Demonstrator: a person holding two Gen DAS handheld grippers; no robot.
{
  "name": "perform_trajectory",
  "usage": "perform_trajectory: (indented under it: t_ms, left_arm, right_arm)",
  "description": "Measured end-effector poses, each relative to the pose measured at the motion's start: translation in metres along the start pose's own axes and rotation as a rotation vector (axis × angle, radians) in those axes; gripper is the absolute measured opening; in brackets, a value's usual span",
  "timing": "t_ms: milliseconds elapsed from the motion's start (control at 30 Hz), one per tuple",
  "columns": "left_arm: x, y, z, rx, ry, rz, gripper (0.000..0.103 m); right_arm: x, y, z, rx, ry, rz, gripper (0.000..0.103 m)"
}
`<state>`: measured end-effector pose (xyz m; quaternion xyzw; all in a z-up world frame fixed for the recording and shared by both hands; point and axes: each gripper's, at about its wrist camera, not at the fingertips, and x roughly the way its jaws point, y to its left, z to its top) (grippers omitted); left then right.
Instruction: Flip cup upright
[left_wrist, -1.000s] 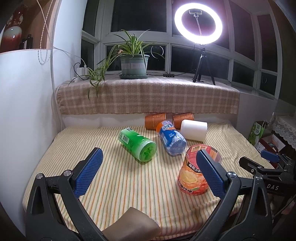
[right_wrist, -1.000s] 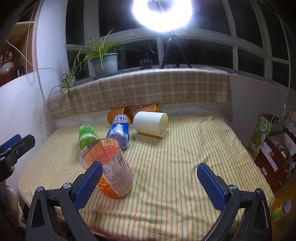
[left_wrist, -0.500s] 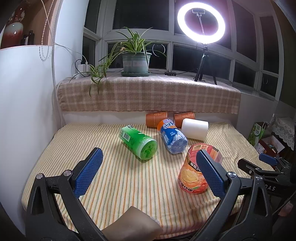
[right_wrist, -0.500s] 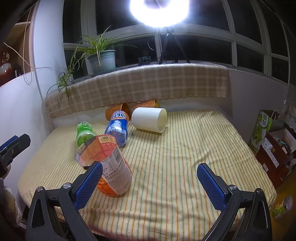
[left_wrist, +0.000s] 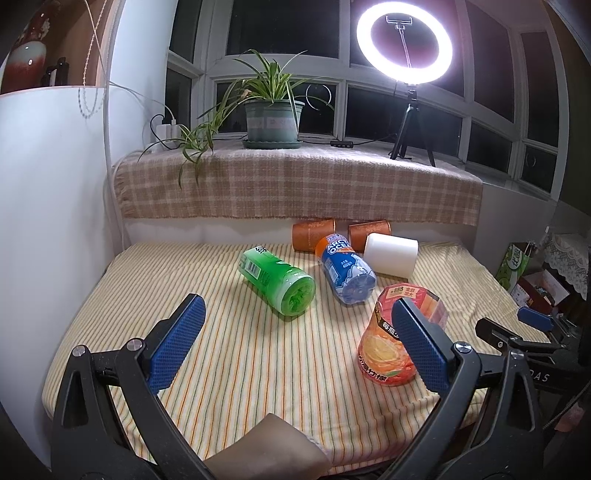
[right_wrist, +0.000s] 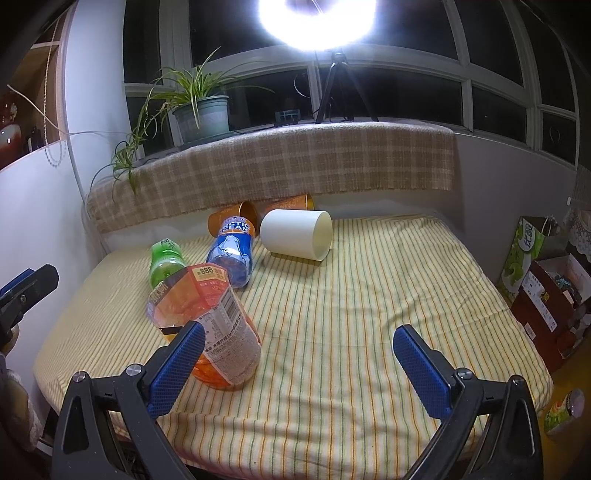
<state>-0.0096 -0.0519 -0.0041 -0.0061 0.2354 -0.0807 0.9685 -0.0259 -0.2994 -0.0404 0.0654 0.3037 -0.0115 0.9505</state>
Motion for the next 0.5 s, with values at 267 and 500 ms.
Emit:
perform_trajectory:
  t_ms: [267,500]
  left_arm:
    - [0.0010,0.0014,-0.0015,0.000,0.002,0.001,0.102]
    - [0.0042,0.0053,-0.0049,0.001,0.000,0.008,0.102]
  right_arm:
    - [0.0036,-0.0011,-0.0022,0.000,0.014,0.006,0.103]
    - [0.0052,-0.0022,-0.0020,0.003,0.017,0.006,0.103]
